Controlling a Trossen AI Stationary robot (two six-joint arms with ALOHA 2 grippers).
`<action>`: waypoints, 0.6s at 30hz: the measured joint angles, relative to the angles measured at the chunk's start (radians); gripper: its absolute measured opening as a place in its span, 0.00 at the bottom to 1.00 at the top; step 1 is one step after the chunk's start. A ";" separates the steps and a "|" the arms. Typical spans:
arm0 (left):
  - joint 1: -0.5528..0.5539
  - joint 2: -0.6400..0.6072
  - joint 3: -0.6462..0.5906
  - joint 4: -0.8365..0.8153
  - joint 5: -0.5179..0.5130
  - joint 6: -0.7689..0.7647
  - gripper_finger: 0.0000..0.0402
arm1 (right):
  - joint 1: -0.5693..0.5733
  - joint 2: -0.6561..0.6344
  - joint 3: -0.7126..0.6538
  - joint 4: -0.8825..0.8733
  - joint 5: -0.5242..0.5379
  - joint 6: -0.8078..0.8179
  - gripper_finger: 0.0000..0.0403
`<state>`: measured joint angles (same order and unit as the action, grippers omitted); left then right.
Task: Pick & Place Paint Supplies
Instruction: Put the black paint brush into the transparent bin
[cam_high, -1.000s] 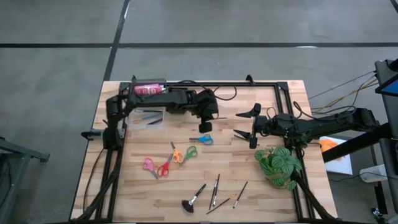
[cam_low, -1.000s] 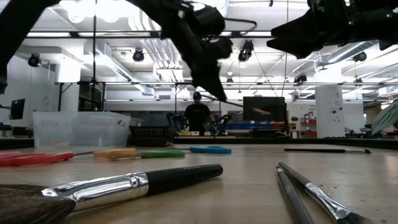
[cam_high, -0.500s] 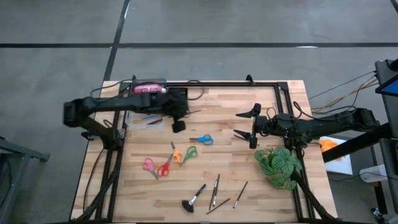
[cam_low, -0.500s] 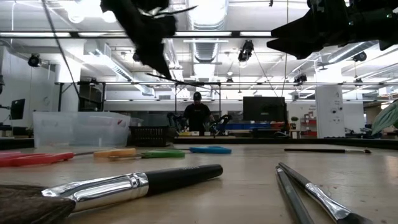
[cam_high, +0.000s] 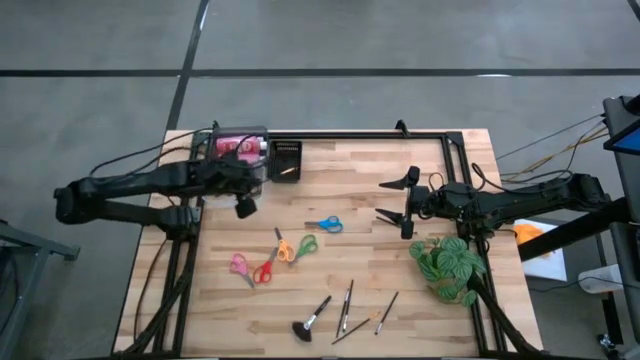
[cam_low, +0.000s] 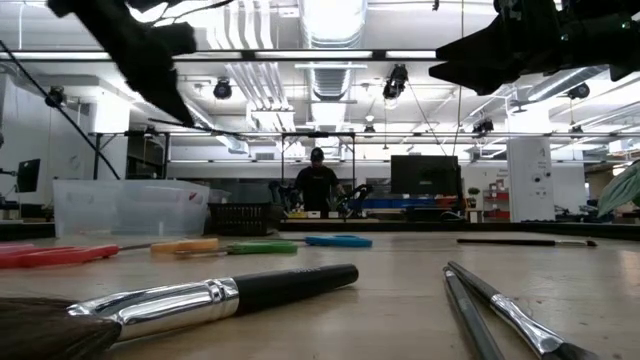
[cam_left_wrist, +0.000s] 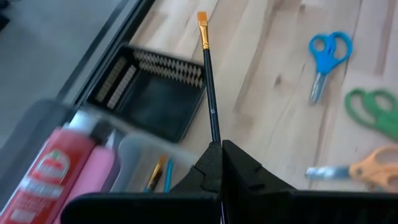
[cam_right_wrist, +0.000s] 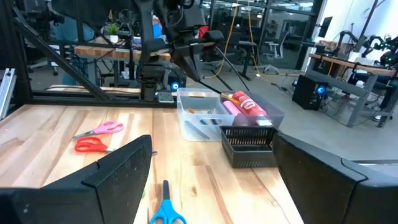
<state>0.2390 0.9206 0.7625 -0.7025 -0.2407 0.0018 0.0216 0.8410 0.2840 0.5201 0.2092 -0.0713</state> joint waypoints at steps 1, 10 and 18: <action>0.000 -0.019 -0.007 -0.026 -0.009 -0.004 0.00 | 0.000 0.000 0.000 0.000 0.000 0.000 0.82; 0.000 -0.103 -0.029 -0.135 -0.111 -0.044 0.00 | 0.000 0.001 0.000 0.000 0.000 0.000 0.82; 0.000 -0.100 -0.030 -0.152 -0.183 -0.274 0.00 | 0.000 0.001 0.000 -0.001 0.000 0.000 0.82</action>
<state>0.2394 0.8201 0.7326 -0.8542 -0.4240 -0.2725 0.0216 0.8417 0.2840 0.5194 0.2092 -0.0715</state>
